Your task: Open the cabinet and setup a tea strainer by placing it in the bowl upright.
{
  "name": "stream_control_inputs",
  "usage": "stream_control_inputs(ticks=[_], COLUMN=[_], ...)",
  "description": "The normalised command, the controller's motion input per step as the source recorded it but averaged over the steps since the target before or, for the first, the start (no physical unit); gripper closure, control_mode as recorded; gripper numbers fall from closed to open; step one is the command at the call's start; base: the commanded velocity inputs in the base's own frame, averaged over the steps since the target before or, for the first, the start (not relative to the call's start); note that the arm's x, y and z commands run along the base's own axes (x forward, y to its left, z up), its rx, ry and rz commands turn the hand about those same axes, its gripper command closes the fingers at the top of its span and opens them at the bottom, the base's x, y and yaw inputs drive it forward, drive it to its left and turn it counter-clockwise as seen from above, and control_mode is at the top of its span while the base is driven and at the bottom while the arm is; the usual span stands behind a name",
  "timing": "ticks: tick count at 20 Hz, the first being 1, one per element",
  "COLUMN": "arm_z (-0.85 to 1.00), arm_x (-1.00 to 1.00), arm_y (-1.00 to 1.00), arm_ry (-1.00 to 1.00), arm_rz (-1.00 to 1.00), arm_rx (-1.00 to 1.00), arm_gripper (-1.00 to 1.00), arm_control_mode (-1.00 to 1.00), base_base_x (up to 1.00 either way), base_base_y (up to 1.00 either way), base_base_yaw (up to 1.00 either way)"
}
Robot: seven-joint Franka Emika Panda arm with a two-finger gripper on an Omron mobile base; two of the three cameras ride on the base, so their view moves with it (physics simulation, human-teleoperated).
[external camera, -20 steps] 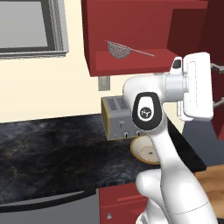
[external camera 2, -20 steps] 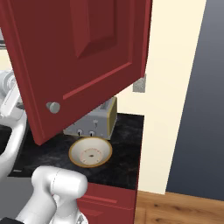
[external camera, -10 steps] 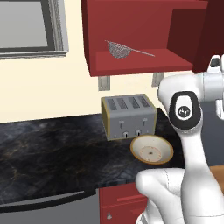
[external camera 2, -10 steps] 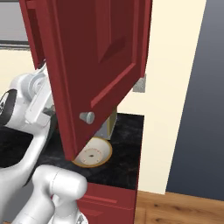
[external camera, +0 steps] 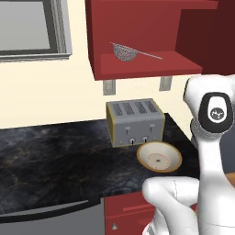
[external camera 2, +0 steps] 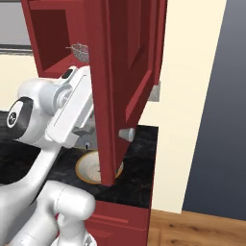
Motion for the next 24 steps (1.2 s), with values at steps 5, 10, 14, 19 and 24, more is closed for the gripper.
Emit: stream_control_inputs(ticks=[5,10,14,19,24], arm_z=[0.00,0.00,0.00,-0.04,-0.17], arm_x=[0.04,0.07,0.14,0.25,0.51], arm_y=[-0.21,0.02,0.28,0.54,0.61], arm_ry=[-0.03,-0.19,-0.24,-0.26,-0.10], arm_rz=[0.12,0.24,0.30,0.31,0.29], arm_rx=[0.24,0.22,0.24,0.25,0.16], arm_gripper=[-1.00,-1.00,-1.00,-1.00,-1.00], arm_control_mode=[-1.00,-1.00,-1.00,-1.00,-1.00], base_base_x=[0.00,0.00,0.00,0.00,0.00], base_base_y=[0.00,0.00,0.00,0.00,0.00], base_base_yaw=[0.00,0.00,0.00,0.00,0.00])
